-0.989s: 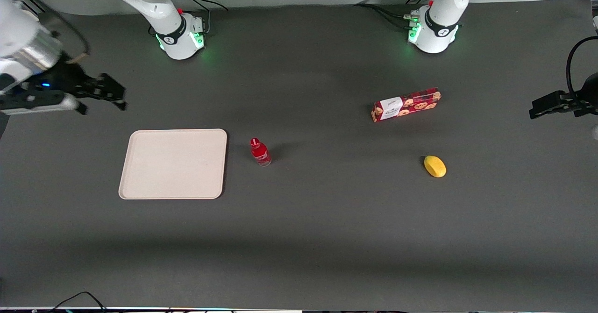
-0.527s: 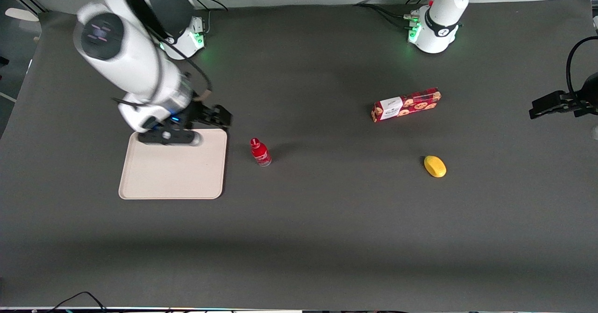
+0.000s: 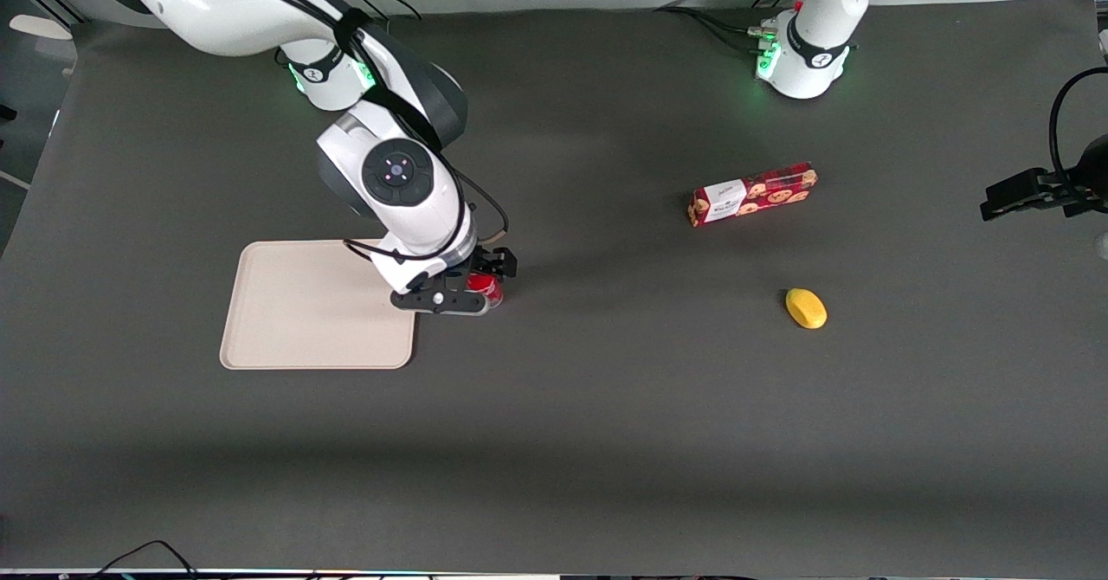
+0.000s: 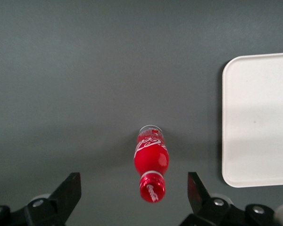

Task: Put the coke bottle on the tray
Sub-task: 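Move the open right gripper down over the red Coca-Cola bottle, then close the right gripper around the bottle's body and lift it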

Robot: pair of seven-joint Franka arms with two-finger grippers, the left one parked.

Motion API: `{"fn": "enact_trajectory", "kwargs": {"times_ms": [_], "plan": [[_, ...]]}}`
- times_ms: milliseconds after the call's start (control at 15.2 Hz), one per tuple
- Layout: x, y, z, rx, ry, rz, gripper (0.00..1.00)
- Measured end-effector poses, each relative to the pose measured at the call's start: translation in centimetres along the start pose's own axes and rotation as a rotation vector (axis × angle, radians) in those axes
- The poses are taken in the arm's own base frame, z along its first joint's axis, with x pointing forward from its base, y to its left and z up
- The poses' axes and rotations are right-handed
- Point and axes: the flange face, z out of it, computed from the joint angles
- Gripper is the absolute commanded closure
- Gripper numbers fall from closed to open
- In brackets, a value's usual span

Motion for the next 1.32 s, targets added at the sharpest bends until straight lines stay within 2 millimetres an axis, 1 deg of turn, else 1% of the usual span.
{"fn": "enact_trajectory", "kwargs": {"times_ms": [132,330,593,857,1055,1121,1187,1253,1319], "plan": [[-0.8,-0.1,2.2,0.001,-0.002,-0.011,0.0],[-2.3,0.0,4.7,0.007,0.005,-0.024,0.0],[-3.5,1.4,6.1,-0.035,0.015,-0.041,0.0],[-3.9,1.7,6.7,-0.019,0.036,-0.047,0.32],[-3.6,1.8,6.7,-0.003,0.047,-0.041,0.53],[-3.6,1.8,6.7,0.001,0.05,-0.038,0.63],[-3.5,1.8,6.7,0.002,0.051,-0.036,0.68],[-3.6,1.8,6.7,0.002,0.051,-0.033,0.7],[-3.5,1.8,6.7,0.002,0.051,-0.031,0.74]]}}
